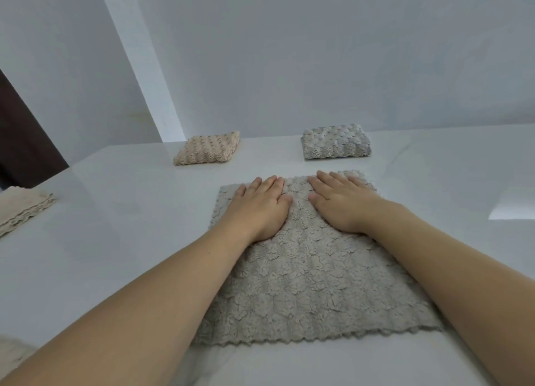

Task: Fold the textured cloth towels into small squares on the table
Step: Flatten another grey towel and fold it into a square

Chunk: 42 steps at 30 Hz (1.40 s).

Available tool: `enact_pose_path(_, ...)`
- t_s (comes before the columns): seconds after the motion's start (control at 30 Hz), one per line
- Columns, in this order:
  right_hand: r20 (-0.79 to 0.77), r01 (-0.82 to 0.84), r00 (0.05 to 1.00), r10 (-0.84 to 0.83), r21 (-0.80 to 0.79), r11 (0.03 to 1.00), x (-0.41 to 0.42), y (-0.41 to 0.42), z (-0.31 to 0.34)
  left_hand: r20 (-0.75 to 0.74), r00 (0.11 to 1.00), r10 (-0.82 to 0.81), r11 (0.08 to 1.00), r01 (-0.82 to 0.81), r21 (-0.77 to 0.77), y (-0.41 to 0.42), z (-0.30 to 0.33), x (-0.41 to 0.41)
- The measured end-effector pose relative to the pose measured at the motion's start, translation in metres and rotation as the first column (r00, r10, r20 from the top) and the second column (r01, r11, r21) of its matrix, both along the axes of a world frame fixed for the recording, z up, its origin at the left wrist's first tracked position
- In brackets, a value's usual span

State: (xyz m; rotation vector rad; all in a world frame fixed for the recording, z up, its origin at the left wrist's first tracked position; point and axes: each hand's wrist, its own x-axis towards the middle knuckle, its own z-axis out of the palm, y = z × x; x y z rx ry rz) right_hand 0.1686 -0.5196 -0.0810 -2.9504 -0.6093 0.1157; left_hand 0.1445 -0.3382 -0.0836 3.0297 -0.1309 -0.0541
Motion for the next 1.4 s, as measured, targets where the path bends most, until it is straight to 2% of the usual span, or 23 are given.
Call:
enact_pose_path(0.1, -0.006, 0.019, 1.000, -0.019, -0.006, 1.000, 0.001, -0.009, 0.000, -0.017, 1.000, -0.009, 1.000, 0.009, -0.012, 0.013, 0.000, -0.003)
enact_pose_path(0.3, -0.038, 0.169, 0.985, -0.170, -0.016, 0.985, 0.005, -0.050, -0.001, -0.049, 0.994, 0.093, 0.995, -0.094, -0.026, 0.056, 0.000, -0.012)
enact_pose_path(0.4, -0.075, 0.207, 0.974, -0.213, -0.074, 0.976, 0.004, -0.045, 0.005, -0.071, 0.989, 0.127, 0.990, -0.122, 0.069, 0.051, 0.008, -0.014)
enact_pose_path(0.47, -0.058, 0.217, 0.973, -0.225, -0.118, 0.969, -0.003, -0.038, 0.022, -0.012, 0.991, 0.133, 0.982, -0.130, 0.137, 0.039, 0.023, -0.020)
enact_pose_path(0.57, 0.094, 0.129, 0.987, -0.129, -0.002, 0.992, -0.032, -0.016, 0.035, 0.112, 0.993, 0.040, 0.999, -0.038, -0.018, 0.009, 0.029, -0.046)
enact_pose_path(0.63, 0.093, 0.035, 0.995, -0.040, 0.047, 0.998, -0.058, -0.001, 0.024, 0.087, 0.996, -0.021, 0.996, 0.029, -0.088, -0.009, 0.015, -0.069)
enact_pose_path(0.7, 0.007, 0.026, 1.000, -0.026, 0.034, 0.999, -0.072, 0.003, 0.005, 0.022, 1.000, -0.009, 0.999, 0.010, -0.047, -0.013, 0.001, -0.077)
enact_pose_path(0.97, -0.011, 0.041, 0.999, -0.042, -0.021, 0.999, -0.070, -0.012, 0.001, 0.006, 1.000, 0.003, 0.999, -0.003, -0.037, 0.004, -0.001, -0.081)
enact_pose_path(1.17, -0.050, 0.178, 0.982, -0.180, -0.037, 0.983, -0.080, -0.058, 0.003, -0.021, 0.994, 0.107, 0.993, -0.108, -0.037, 0.053, -0.004, -0.096)
enact_pose_path(1.3, 0.051, 0.208, 0.977, -0.205, -0.067, 0.976, -0.085, -0.049, 0.006, -0.033, 0.992, 0.124, 0.992, -0.125, -0.016, 0.048, -0.001, -0.098)
enact_pose_path(1.37, 0.132, 0.204, 0.970, -0.205, 0.018, 0.979, -0.093, -0.044, 0.012, 0.016, 0.990, 0.141, 0.987, -0.142, 0.079, 0.042, 0.008, -0.101)
enact_pose_path(1.4, 0.141, 0.183, 0.971, -0.195, 0.094, 0.979, -0.099, -0.038, 0.016, 0.096, 0.987, 0.130, 0.981, -0.142, 0.130, 0.036, 0.014, -0.104)
